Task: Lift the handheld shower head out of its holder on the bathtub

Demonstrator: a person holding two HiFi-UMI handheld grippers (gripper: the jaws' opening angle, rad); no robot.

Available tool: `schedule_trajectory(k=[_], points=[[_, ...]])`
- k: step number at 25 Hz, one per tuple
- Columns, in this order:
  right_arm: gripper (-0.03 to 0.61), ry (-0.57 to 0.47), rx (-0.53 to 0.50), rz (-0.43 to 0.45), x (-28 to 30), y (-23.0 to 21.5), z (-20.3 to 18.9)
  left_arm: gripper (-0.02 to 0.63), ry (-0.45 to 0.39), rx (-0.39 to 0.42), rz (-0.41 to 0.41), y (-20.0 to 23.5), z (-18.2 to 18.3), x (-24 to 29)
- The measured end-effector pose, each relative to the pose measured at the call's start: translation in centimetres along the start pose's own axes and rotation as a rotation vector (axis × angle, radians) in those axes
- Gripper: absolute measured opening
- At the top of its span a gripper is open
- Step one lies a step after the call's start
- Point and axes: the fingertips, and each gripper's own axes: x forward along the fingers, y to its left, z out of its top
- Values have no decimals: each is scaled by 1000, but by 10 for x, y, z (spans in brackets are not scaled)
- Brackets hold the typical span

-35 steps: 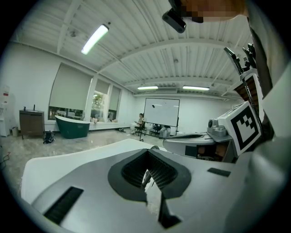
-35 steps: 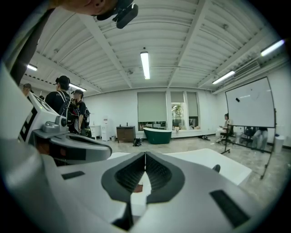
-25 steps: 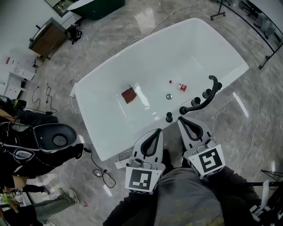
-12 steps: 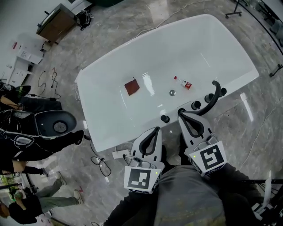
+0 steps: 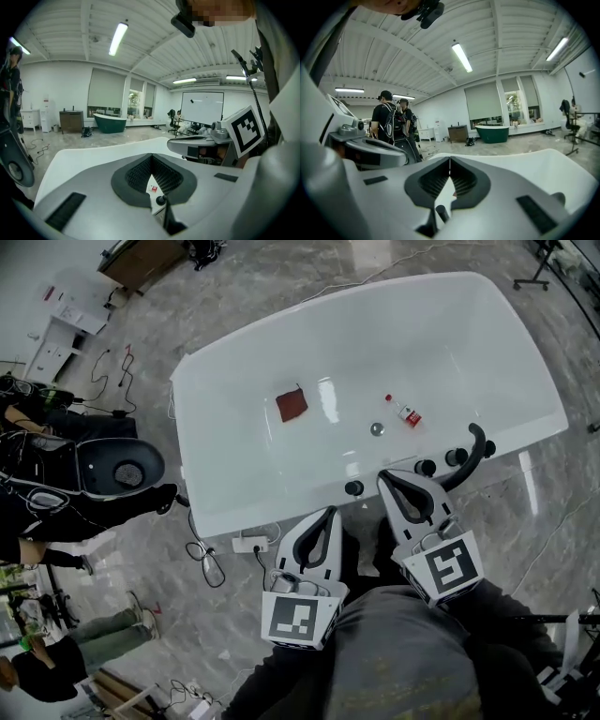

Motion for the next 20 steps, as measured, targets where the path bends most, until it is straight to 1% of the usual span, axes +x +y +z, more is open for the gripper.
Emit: schedule_trajectory(k=[5,7,11,17,20], points=[[5,14,-17,43,23,15,2,2,-11,-12,47,29,3,0],[5,17,-23,49,31,18,6,2,-22,-18,50,37,3,0],[5,25,-27,54,43,20,7,2,-6,-31,65,50,4,1],[5,40,-24,69,54,31,3,2,8,-54,63,64,-2,-1],[5,37,-26,89,58,37,4,2,1,-63,55,67,-5,-3]])
